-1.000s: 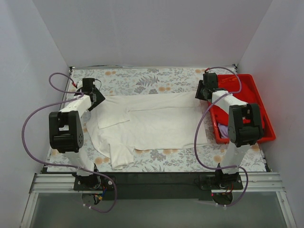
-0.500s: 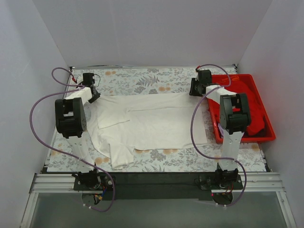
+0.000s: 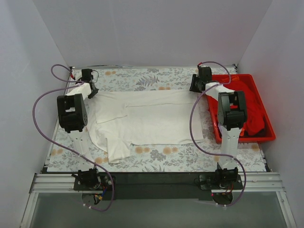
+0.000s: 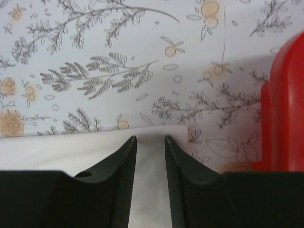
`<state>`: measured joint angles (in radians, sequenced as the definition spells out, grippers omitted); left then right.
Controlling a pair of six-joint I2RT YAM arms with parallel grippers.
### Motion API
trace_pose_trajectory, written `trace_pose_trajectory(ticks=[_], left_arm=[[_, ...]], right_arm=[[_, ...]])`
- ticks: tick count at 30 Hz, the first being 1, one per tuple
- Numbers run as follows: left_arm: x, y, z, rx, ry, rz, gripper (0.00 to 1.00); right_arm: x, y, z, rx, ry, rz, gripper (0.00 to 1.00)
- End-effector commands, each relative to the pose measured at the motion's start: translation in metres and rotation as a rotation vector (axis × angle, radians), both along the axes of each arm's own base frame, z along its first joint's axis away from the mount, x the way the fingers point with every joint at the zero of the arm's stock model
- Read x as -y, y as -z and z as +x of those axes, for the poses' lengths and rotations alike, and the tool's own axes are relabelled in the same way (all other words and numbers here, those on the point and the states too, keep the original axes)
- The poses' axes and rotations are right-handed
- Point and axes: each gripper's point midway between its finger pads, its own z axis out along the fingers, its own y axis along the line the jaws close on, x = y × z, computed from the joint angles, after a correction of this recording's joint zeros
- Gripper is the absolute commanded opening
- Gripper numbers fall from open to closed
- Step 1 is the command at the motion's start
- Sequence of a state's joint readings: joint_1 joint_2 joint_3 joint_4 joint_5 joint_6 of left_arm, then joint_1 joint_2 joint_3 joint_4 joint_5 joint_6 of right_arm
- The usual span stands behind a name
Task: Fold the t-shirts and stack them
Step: Fold the tshirt
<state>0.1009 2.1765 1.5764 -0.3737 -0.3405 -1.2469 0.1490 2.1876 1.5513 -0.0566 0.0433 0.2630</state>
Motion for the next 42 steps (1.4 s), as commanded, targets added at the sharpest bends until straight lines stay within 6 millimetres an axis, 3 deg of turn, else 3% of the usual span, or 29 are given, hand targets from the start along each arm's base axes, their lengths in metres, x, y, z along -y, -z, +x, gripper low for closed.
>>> trace_pose_trajectory(ticks=[1,2,4,7,8,9,10,11,12,13,14,16,18,19,20,22,23,24,25,26,27,29,31,42], left_arm=[[-0.007,0.028,-0.003,-0.077,-0.016,-0.026,0.18],[-0.006,0.025,0.006,-0.063,-0.011,-0.034,0.20],[-0.002,0.020,0.011,-0.061,0.001,-0.053,0.27],[-0.002,-0.016,0.020,0.001,0.006,-0.051,0.42],[-0.002,-0.028,0.021,0.022,0.008,-0.049,0.48],[-0.002,-0.054,0.022,0.064,0.012,-0.041,0.51],[-0.003,-0.067,0.020,0.082,0.013,-0.039,0.60],[-0.002,-0.078,0.018,0.099,0.015,-0.037,0.61],[-0.002,-0.083,0.009,0.099,0.011,-0.035,0.62],[-0.002,-0.109,0.003,0.143,0.008,-0.027,0.63],[0.001,-0.116,-0.005,0.150,0.008,-0.029,0.63],[0.007,-0.124,-0.036,0.144,-0.010,-0.050,0.63],[0.011,-0.121,-0.062,0.117,-0.023,-0.063,0.63],[0.015,-0.114,-0.090,0.095,-0.038,-0.075,0.63],[0.017,-0.109,-0.103,0.081,-0.046,-0.082,0.63],[0.024,-0.097,-0.134,0.044,-0.056,-0.109,0.61],[0.029,-0.088,-0.159,0.024,-0.062,-0.122,0.60],[0.034,-0.084,-0.170,0.015,-0.057,-0.138,0.57],[0.037,-0.080,-0.180,0.008,-0.054,-0.149,0.56],[0.041,-0.062,-0.202,-0.034,-0.058,-0.163,0.54],[0.043,-0.065,-0.209,-0.016,-0.052,-0.165,0.52],[0.047,-0.053,-0.224,-0.042,-0.047,-0.176,0.50],[0.050,-0.039,-0.237,-0.080,-0.042,-0.187,0.49],[0.051,0.008,-0.245,-0.215,-0.035,-0.198,0.47]], right_arm=[[0.009,-0.003,0.022,0.030,0.024,0.006,0.38],[0.006,0.000,0.025,0.029,0.004,0.015,0.38],[0.002,-0.015,0.037,0.065,-0.028,0.009,0.38],[-0.013,-0.045,0.043,0.113,-0.110,0.040,0.42],[-0.018,-0.066,0.043,0.149,-0.143,0.043,0.44],[-0.021,-0.077,0.041,0.166,-0.160,0.045,0.48],[-0.023,-0.083,0.036,0.164,-0.173,0.042,0.50],[-0.026,-0.105,0.031,0.195,-0.191,0.041,0.51],[-0.029,-0.114,0.025,0.204,-0.204,0.040,0.53],[-0.031,-0.108,0.013,0.181,-0.215,0.041,0.55],[-0.035,-0.132,0.002,0.216,-0.238,0.052,0.56],[-0.046,-0.139,-0.019,0.214,-0.274,0.058,0.57],[-0.057,-0.136,-0.055,0.178,-0.312,0.065,0.57],[-0.061,-0.134,-0.068,0.162,-0.322,0.064,0.57],[-0.059,-0.126,-0.092,0.121,-0.325,0.062,0.57],[-0.073,-0.118,-0.121,0.086,-0.361,0.076,0.56],[-0.080,-0.124,-0.139,0.088,-0.390,0.101,0.56],[-0.086,-0.102,-0.164,0.023,-0.414,0.116,0.55],[-0.090,-0.094,-0.180,-0.008,-0.420,0.141,0.54],[-0.091,-0.097,-0.193,-0.008,-0.430,0.158,0.53],[-0.090,-0.075,-0.215,-0.067,-0.434,0.159,0.53],[-0.088,-0.068,-0.231,-0.083,-0.432,0.174,0.52],[-0.076,-0.045,-0.248,-0.131,-0.400,0.146,0.52],[-0.034,0.008,-0.262,-0.249,-0.254,0.063,0.50]])
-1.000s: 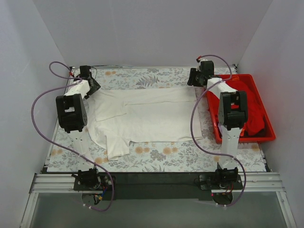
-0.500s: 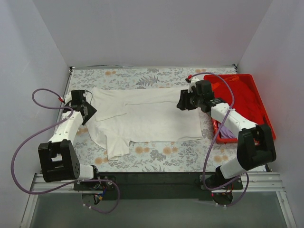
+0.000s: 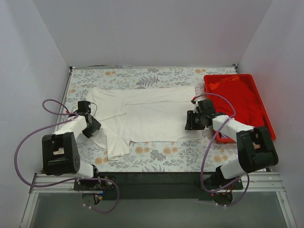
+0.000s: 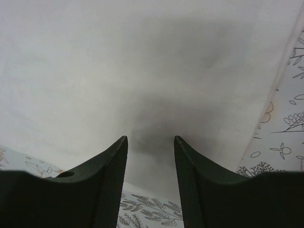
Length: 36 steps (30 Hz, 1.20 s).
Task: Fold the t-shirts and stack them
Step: Fold the tshirt
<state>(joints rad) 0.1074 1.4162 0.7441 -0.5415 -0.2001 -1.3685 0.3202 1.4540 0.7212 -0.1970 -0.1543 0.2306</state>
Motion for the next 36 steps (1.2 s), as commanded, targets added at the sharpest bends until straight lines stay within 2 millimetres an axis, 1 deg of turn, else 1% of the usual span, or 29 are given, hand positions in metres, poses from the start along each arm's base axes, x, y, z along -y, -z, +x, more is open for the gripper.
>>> trace_pose_trajectory(ticks=[1,2,4,5,7,8,9,10,11,12,13,14,16,18,19,21,22,24,25,26,27,28,29,31,33,36], left_arm=[[-0.002,0.011,0.002,-0.034,0.008,0.008,0.47],[-0.003,0.017,0.001,-0.059,0.010,0.014,0.45],[-0.009,0.017,0.002,-0.078,0.001,0.048,0.44],[-0.013,0.017,0.007,-0.085,-0.002,0.063,0.44],[-0.018,0.015,0.013,-0.093,-0.010,0.088,0.43],[-0.020,0.011,0.021,-0.082,-0.011,0.094,0.43],[-0.022,0.014,0.025,-0.097,-0.013,0.100,0.43],[-0.023,0.013,0.029,-0.095,-0.014,0.106,0.43],[-0.024,0.007,0.041,-0.077,-0.009,0.109,0.43],[-0.024,0.011,0.043,-0.095,-0.005,0.105,0.43],[-0.023,0.008,0.047,-0.089,0.001,0.105,0.44],[-0.022,0.003,0.052,-0.085,0.007,0.107,0.45],[-0.019,-0.008,0.055,-0.062,0.016,0.119,0.50],[-0.017,-0.013,0.046,-0.068,0.019,0.127,0.53],[-0.017,-0.024,0.044,-0.040,0.017,0.133,0.55],[-0.017,-0.028,0.028,-0.054,0.012,0.141,0.57],[-0.018,-0.037,0.024,-0.031,0.006,0.148,0.58],[-0.019,-0.040,0.009,-0.046,-0.007,0.154,0.59],[-0.019,-0.038,0.002,-0.054,-0.018,0.152,0.59],[-0.018,-0.042,-0.003,-0.043,-0.025,0.152,0.59],[-0.017,-0.041,-0.006,-0.045,-0.030,0.143,0.57],[-0.015,-0.036,-0.013,-0.056,-0.038,0.136,0.55],[-0.014,-0.035,-0.014,-0.053,-0.055,0.126,0.50],[-0.012,-0.029,-0.017,-0.068,-0.069,0.111,0.44],[-0.014,-0.021,-0.019,-0.086,-0.082,0.120,0.36],[-0.017,-0.015,-0.016,-0.089,-0.091,0.132,0.35]], right_arm=[[0.016,0.013,0.010,-0.010,0.086,-0.026,0.50],[0.023,0.015,0.013,-0.013,0.112,-0.037,0.50],[0.030,0.019,0.016,-0.025,0.146,-0.051,0.50],[0.038,0.023,0.019,-0.033,0.177,-0.066,0.50],[0.042,0.025,0.023,-0.044,0.205,-0.064,0.50],[0.047,0.028,0.026,-0.052,0.225,-0.071,0.50],[0.048,0.026,0.030,-0.049,0.232,-0.073,0.50],[0.051,0.028,0.032,-0.055,0.242,-0.079,0.50],[0.051,0.027,0.035,-0.052,0.245,-0.080,0.50],[0.050,0.022,0.040,-0.042,0.244,-0.075,0.50],[0.048,0.020,0.041,-0.041,0.238,-0.067,0.50],[0.042,0.013,0.043,-0.029,0.212,-0.043,0.50],[0.037,0.000,0.044,0.003,0.191,-0.022,0.50],[0.032,-0.008,0.041,0.019,0.158,-0.019,0.51],[0.031,-0.014,0.037,0.028,0.144,-0.018,0.52],[0.027,-0.018,0.029,0.032,0.114,-0.017,0.53],[0.026,-0.023,0.025,0.043,0.104,-0.013,0.53],[0.021,-0.027,0.015,0.044,0.075,-0.010,0.55],[0.018,-0.034,0.011,0.063,0.058,-0.002,0.55],[0.017,-0.034,0.005,0.059,0.050,-0.001,0.55],[0.016,-0.035,0.001,0.060,0.043,0.004,0.56],[0.013,-0.041,-0.001,0.081,0.033,0.014,0.56],[0.010,-0.041,-0.008,0.076,0.015,0.027,0.56],[0.007,-0.046,-0.011,0.090,0.002,0.047,0.56],[0.006,-0.045,-0.017,0.088,-0.008,0.056,0.56],[0.009,-0.043,-0.022,0.097,-0.018,0.049,0.56]])
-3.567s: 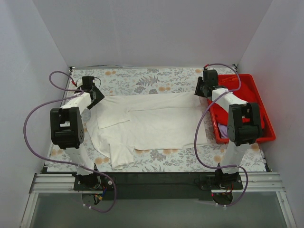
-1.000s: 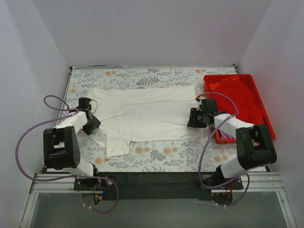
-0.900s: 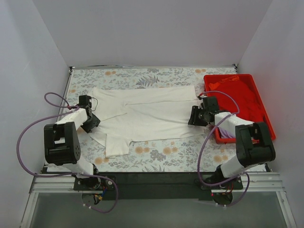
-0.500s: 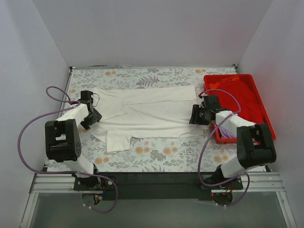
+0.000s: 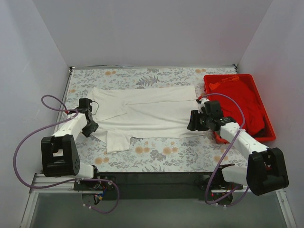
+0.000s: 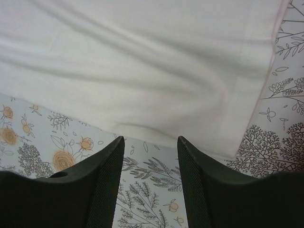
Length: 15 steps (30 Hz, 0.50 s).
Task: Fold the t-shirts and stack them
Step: Fold the tshirt
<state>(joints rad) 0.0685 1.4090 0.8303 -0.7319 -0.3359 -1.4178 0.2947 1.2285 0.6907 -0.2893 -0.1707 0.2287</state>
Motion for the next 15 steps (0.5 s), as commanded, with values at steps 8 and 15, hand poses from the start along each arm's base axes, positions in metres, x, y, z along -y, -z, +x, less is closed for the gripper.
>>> trace_pose_trajectory(ticks=[8,15], left_arm=[[-0.012,0.003,0.017,0.059,-0.026,0.061,0.38],[-0.011,0.020,0.014,-0.001,-0.007,0.060,0.40]], right_arm=[[0.001,0.008,-0.017,0.002,-0.044,0.004,0.56],[0.002,0.012,-0.017,-0.007,-0.042,-0.006,0.56]])
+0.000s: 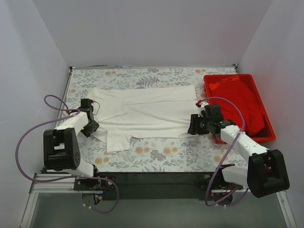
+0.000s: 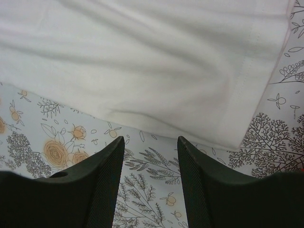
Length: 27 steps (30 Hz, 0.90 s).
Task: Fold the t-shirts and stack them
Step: Fold the tshirt
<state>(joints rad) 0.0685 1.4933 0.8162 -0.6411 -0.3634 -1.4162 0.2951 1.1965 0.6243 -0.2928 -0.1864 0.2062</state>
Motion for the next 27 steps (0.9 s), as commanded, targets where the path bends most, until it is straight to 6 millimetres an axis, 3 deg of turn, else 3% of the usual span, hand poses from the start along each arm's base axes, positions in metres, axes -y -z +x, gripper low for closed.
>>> trace_pose_trajectory(ticks=[1,8,11,14,15,24,27], left_arm=[[-0.006,0.003,0.003,0.000,0.001,0.034,0.40],[-0.001,0.019,-0.017,-0.076,-0.001,0.010,0.38],[0.001,0.023,-0.021,-0.083,0.002,-0.002,0.25],[0.004,0.023,-0.022,-0.080,0.009,-0.016,0.03],[0.004,0.021,-0.021,-0.074,0.009,-0.017,0.00],[0.002,-0.041,-0.025,0.055,-0.051,-0.005,0.00],[0.011,-0.059,-0.021,0.142,-0.044,-0.048,0.00]], right_arm=[[-0.001,-0.003,0.002,0.025,-0.013,0.002,0.56],[0.001,-0.002,0.002,0.023,-0.002,-0.005,0.56],[0.001,-0.002,0.002,0.025,0.001,-0.009,0.56],[0.004,-0.003,0.002,0.027,0.015,-0.019,0.56],[0.005,-0.002,0.002,0.023,0.024,-0.021,0.56],[0.031,0.004,-0.008,-0.033,0.166,-0.113,0.62],[0.035,0.008,-0.011,-0.058,0.178,-0.125,0.63]])
